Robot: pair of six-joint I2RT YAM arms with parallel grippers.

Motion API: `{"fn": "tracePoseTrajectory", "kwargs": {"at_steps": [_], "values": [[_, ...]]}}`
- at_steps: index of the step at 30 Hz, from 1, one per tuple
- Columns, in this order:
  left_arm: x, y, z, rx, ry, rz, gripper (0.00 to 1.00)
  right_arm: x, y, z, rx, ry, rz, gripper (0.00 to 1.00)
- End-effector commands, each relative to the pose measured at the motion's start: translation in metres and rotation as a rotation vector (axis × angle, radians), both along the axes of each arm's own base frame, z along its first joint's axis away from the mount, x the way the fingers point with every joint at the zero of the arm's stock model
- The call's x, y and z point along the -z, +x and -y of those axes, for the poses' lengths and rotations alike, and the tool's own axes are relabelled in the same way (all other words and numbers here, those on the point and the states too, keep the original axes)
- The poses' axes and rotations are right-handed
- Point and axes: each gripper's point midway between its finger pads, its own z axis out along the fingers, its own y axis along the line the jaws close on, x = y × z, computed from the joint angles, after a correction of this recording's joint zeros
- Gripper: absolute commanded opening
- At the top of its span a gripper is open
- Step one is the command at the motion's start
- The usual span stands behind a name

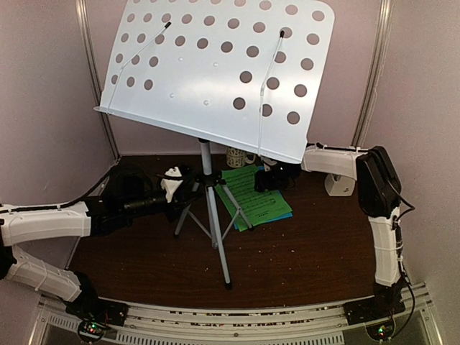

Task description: Set up the instrument practice props

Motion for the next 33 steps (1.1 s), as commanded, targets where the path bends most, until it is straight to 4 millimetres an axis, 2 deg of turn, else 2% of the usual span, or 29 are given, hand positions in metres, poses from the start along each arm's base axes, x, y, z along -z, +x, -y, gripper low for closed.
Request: {"fn": "tracePoseTrajectory", "kwargs": {"at_steps": [1, 9, 15, 19, 24, 27, 33], "values": [[0.003, 0.001, -0.008, -0.005, 0.072, 0.067, 0.0, 0.02, -0.015, 0.013, 0.031, -0.089, -0.103, 0.57], [0.001, 0.0, -0.005, 0.004, 0.058, 0.066, 0.0, 0.05, -0.049, 0.028, 0.039, -0.134, -0.246, 0.57], [-0.001, -0.002, -0.004, 0.015, 0.046, 0.067, 0.0, 0.077, -0.077, 0.052, 0.064, -0.16, -0.353, 0.57], [-0.005, -0.003, -0.008, 0.005, 0.038, 0.079, 0.0, 0.092, -0.098, 0.081, 0.109, -0.184, -0.397, 0.56], [-0.009, -0.003, -0.011, -0.01, 0.029, 0.094, 0.0, 0.11, -0.127, 0.134, 0.246, -0.168, -0.436, 0.55], [-0.01, -0.002, -0.012, -0.014, 0.03, 0.1, 0.0, 0.109, -0.137, 0.156, 0.323, -0.127, -0.436, 0.55], [-0.009, 0.001, -0.014, -0.032, 0.043, 0.1, 0.0, 0.105, -0.149, 0.165, 0.402, -0.063, -0.43, 0.55]]}}
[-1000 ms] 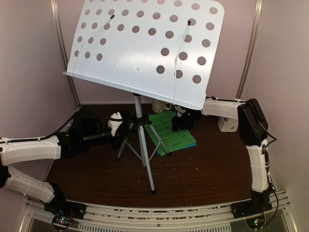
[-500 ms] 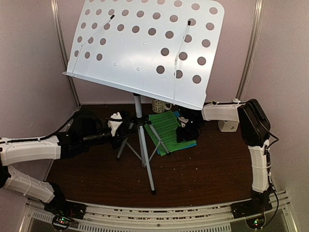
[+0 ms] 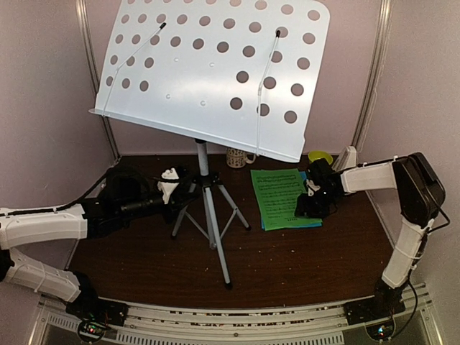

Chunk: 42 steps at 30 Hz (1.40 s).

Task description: Set up the instrument practice props

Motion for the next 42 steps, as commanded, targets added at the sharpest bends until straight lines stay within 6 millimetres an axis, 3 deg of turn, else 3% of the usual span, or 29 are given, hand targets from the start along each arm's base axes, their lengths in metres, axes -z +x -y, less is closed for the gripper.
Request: {"fn": "tracePoseTrajectory", "kwargs": {"at_steps": [1, 5, 8, 13, 17, 22, 29, 33, 42], "values": [[-0.008, 0.005, -0.006, -0.017, 0.046, 0.091, 0.0, 0.044, -0.057, 0.028, 0.091, -0.067, -0.213, 0.55], [-0.005, 0.009, -0.005, -0.029, 0.054, 0.085, 0.0, 0.03, -0.066, 0.029, 0.096, -0.037, -0.175, 0.54], [-0.003, 0.011, -0.002, -0.027, 0.054, 0.085, 0.0, 0.0, -0.057, 0.016, 0.0, 0.008, -0.052, 0.57], [0.004, 0.012, 0.002, -0.016, 0.061, 0.072, 0.0, -0.068, -0.04, -0.039, -0.243, 0.154, 0.256, 0.65], [0.005, 0.013, 0.0, -0.031, 0.058, 0.069, 0.0, -0.118, -0.039, -0.089, -0.446, 0.182, 0.489, 0.67], [0.006, 0.012, -0.005, -0.051, 0.041, 0.056, 0.24, -0.161, -0.062, -0.155, -0.72, 0.218, 0.714, 0.68], [0.018, 0.011, -0.015, -0.095, 0.031, 0.032, 0.42, -0.192, -0.083, -0.202, -0.87, 0.308, 0.91, 0.69], [0.023, 0.01, -0.02, -0.119, 0.018, 0.027, 0.42, -0.203, -0.088, -0.22, -0.901, 0.333, 0.979, 0.68], [0.035, 0.014, -0.021, -0.138, 0.024, 0.0, 0.37, -0.206, -0.081, -0.25, -0.939, 0.354, 1.021, 0.62]]}}
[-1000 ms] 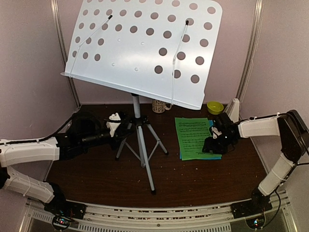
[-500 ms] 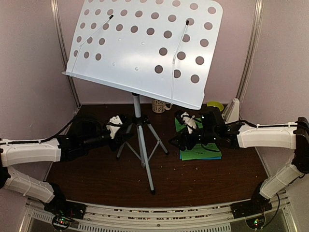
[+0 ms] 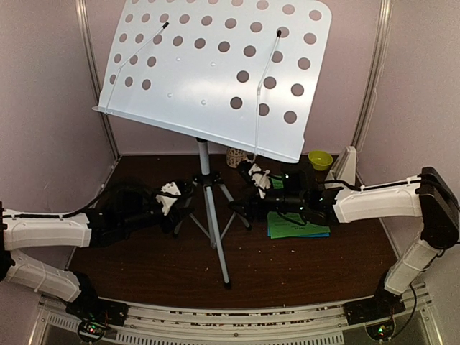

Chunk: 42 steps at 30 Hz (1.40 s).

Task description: Set up the instrument practice props

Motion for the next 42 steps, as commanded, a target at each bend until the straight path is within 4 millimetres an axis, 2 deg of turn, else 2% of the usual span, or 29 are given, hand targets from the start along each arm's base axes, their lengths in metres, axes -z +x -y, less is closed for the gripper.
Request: {"fn": "tracePoseTrajectory", "kwargs": {"at_steps": [1, 7, 12, 16, 20, 25, 32, 36, 42], "values": [[-0.013, 0.007, 0.001, -0.025, -0.059, 0.03, 0.35, -0.027, 0.004, -0.017, -0.027, 0.06, 0.085, 0.61], [-0.013, 0.012, 0.004, -0.029, -0.061, 0.04, 0.27, -0.027, 0.01, -0.024, -0.033, 0.025, 0.134, 0.48], [-0.014, 0.016, 0.01, -0.023, -0.06, 0.043, 0.18, -0.025, 0.015, -0.026, -0.047, -0.023, 0.17, 0.27], [-0.018, 0.019, 0.013, -0.018, -0.065, 0.056, 0.08, -0.032, 0.025, -0.018, -0.024, -0.033, 0.206, 0.15], [-0.018, 0.02, 0.017, -0.002, -0.065, 0.058, 0.0, -0.042, 0.044, -0.004, 0.003, -0.037, 0.228, 0.06], [-0.02, 0.028, 0.019, -0.021, -0.062, 0.084, 0.0, -0.051, 0.069, 0.008, 0.03, -0.078, 0.273, 0.0], [-0.022, 0.04, 0.025, -0.021, -0.048, 0.104, 0.0, -0.064, 0.111, 0.033, 0.071, -0.059, 0.273, 0.0], [-0.026, 0.052, 0.028, -0.031, -0.043, 0.123, 0.0, -0.062, 0.119, 0.036, 0.073, -0.07, 0.277, 0.0], [-0.022, 0.06, 0.032, -0.005, -0.054, 0.112, 0.0, -0.058, 0.117, 0.036, 0.071, -0.061, 0.268, 0.0]]}}
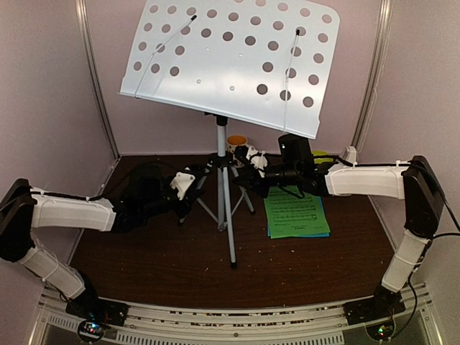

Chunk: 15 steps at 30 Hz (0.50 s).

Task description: Set up the instrument practice props

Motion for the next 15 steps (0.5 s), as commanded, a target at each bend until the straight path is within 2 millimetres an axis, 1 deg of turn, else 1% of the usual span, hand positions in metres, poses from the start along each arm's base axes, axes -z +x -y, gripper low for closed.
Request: {"fn": "tracePoseTrajectory", "kwargs": {"at_steps": [1, 5, 6, 11, 15], "values": [[-0.022, 0.007, 0.006, 0.042, -0.024, 0.1, 0.0, -0.041, 0.05, 0.031, 0.204, 0.086, 0.058, 0.0], [-0.017, 0.011, 0.012, 0.054, -0.028, 0.091, 0.0, -0.048, 0.052, 0.032, 0.206, 0.066, 0.084, 0.0], [-0.016, 0.012, 0.014, 0.061, -0.034, 0.086, 0.0, -0.046, 0.053, 0.032, 0.206, 0.045, 0.088, 0.0], [-0.009, 0.013, 0.019, 0.072, -0.049, 0.07, 0.0, -0.051, 0.061, 0.031, 0.206, 0.0, 0.112, 0.0], [-0.004, 0.009, 0.02, 0.089, -0.05, 0.059, 0.0, -0.047, 0.062, 0.032, 0.202, -0.027, 0.114, 0.0]]}}
